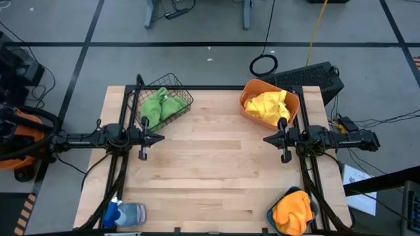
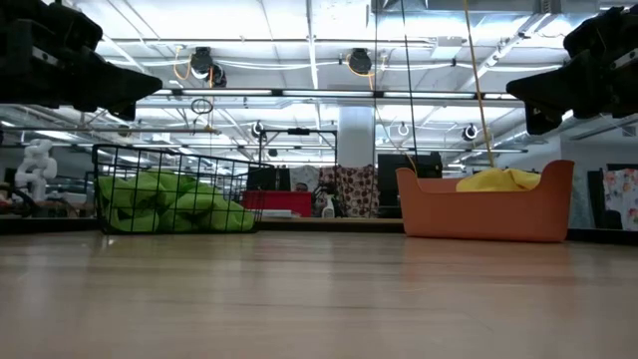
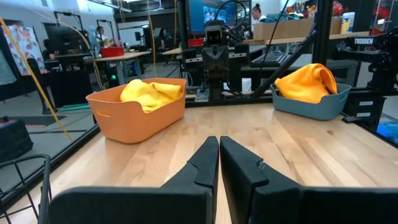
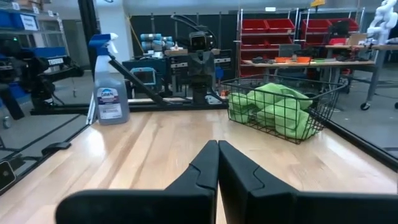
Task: Sort microfiber towel by color & place in baskets
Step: Return to Home Position
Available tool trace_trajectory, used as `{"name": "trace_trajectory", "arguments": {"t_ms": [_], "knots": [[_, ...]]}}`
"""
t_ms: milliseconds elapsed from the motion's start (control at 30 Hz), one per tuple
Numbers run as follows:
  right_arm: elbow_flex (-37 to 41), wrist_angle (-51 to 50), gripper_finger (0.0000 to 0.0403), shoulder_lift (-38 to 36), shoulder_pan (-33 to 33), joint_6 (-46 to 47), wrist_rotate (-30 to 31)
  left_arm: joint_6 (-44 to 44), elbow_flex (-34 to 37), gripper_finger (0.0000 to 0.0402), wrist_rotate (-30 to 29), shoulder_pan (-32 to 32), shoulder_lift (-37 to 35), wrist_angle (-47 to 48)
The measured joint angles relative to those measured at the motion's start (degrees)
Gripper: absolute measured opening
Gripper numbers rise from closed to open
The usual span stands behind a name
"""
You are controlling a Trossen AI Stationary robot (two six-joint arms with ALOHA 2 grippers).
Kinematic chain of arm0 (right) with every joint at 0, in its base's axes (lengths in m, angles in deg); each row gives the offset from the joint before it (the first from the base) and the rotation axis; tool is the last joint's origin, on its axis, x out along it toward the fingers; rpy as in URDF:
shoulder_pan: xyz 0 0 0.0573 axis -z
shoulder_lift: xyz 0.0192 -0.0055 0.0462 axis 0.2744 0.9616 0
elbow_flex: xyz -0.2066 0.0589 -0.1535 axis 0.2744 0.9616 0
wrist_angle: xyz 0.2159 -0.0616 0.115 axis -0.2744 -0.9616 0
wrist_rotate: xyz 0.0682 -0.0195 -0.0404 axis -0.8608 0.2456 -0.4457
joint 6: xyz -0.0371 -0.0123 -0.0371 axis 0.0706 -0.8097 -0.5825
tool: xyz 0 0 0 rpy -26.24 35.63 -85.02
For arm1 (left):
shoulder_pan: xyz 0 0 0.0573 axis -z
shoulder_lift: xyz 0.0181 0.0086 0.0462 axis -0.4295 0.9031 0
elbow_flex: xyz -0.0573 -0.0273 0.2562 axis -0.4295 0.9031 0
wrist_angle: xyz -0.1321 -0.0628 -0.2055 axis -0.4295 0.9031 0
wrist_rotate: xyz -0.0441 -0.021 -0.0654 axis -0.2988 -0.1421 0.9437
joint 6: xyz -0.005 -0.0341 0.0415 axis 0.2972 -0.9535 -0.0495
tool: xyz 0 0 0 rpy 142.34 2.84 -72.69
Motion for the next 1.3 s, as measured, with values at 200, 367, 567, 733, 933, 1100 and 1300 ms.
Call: {"name": "trace_trajectory", "arguments": {"t_ms": [200,367,567,733,933,1100,1300], "knots": [[0.0,-0.3,0.0001,0.0,-0.4,0.3,-1.5,0.0,0.0,0.0024,0.0,0.0,0.0,0.0],[0.0,-0.4,0.0,0.0,-1.1,-0.3,-1.8,0.0,0.0,0.0024,0.0,0.0,0.0,0.0],[0.0,-0.3,0.0,0.0,-1.1,-0.8,-1.4,0.0,0.0,0.0024,0.0,0.0,0.0,0.1],[0.0,-0.3,0.0,0.0,-1.1,-0.9,-1.4,0.0,0.0,0.0024,0.0,0.0,0.0,0.1],[0.0,-0.3,0.0,0.0,-1.1,-0.9,-1.3,0.0,0.0,0.0024,0.0,0.0,0.0,0.1],[0.0,-0.3,0.0,0.0,-1.1,-0.9,-1.3,0.0,0.0,0.0024,0.0,0.0,0.0,0.1],[0.0,-0.3,0.0,0.0,-1.1,-0.9,-1.3,0.0,0.0,0.0024,0.0,0.0,0.0,0.1]]}}
